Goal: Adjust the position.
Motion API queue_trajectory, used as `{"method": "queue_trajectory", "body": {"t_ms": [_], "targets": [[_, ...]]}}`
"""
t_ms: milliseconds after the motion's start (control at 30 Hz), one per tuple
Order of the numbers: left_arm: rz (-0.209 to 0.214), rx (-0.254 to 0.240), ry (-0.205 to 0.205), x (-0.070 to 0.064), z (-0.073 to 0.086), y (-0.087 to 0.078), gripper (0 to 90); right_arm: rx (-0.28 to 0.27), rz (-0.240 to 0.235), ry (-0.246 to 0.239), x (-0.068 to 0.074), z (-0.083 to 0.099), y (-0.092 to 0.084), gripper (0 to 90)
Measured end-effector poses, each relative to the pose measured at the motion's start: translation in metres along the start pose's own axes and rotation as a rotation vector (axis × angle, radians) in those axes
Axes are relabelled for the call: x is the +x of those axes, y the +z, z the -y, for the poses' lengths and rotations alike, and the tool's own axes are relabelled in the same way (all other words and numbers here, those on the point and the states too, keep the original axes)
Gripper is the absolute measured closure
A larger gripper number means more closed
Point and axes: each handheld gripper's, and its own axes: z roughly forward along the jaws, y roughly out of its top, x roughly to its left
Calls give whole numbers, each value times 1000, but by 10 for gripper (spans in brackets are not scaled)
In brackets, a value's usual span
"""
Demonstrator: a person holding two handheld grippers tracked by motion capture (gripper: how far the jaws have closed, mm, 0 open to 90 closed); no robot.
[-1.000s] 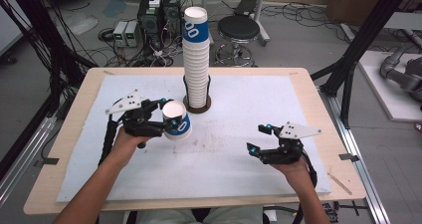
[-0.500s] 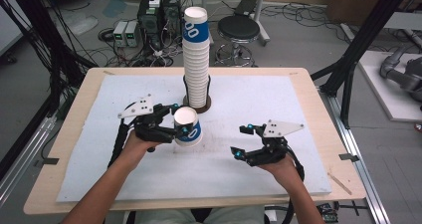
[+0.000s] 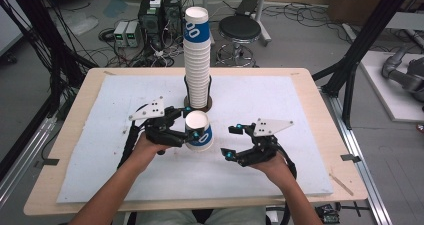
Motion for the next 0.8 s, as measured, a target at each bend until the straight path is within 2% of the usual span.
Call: {"method": "queue_trajectory", "body": {"t_ms": [267, 467, 800], "targets": [[36, 12, 3, -5, 2, 12, 300, 3, -31, -8, 0, -3, 13, 209], [59, 15, 4, -8, 3, 18, 300, 1, -43, -4, 1, -3, 17, 209], [121, -7, 12, -15, 6, 26, 302, -15, -86, -7, 5, -3, 22, 198]]}}
